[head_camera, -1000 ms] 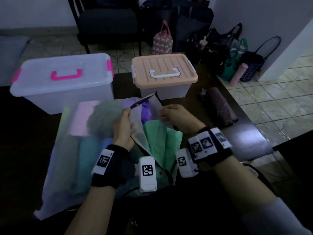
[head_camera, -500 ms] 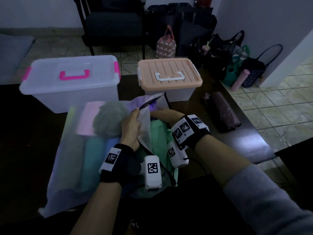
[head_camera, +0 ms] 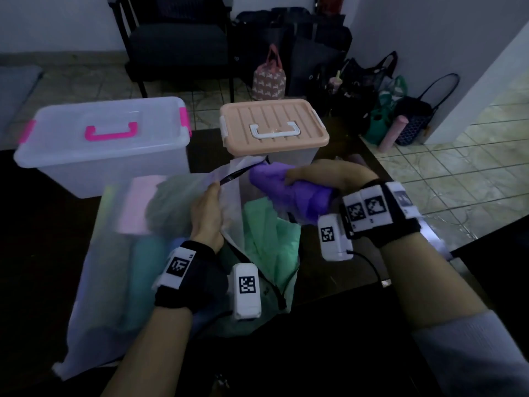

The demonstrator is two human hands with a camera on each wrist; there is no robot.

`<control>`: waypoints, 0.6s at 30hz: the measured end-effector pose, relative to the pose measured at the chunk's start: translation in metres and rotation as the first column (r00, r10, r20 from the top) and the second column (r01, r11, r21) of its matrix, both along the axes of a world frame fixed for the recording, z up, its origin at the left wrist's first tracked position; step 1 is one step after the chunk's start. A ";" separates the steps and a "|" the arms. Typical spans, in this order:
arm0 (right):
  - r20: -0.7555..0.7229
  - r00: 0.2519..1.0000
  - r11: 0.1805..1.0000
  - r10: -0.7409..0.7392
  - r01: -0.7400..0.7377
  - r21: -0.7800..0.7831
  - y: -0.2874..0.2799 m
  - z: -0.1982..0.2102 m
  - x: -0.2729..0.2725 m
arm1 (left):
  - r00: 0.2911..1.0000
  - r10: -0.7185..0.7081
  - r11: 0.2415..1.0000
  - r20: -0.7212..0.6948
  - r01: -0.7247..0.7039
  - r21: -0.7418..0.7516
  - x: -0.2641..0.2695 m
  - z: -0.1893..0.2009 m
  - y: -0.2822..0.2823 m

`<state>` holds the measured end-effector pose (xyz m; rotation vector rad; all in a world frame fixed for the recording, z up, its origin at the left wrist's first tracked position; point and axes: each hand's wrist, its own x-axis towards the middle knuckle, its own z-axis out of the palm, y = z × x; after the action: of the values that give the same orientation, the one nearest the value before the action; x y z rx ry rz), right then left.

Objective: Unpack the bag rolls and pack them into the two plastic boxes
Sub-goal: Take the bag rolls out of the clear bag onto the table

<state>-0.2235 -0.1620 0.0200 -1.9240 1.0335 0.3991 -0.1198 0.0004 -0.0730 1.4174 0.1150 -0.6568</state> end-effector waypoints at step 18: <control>0.193 0.933 0.764 -0.303 0.359 -0.536 -0.048 -0.077 -0.032 | 0.996 -0.011 0.999 -0.087 0.015 0.037 -0.010 -0.012 -0.005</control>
<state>-0.2552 -0.2098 -0.0566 -2.1750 1.5207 -0.2385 -0.1300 -0.0046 -0.0853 1.4271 0.1873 -0.7302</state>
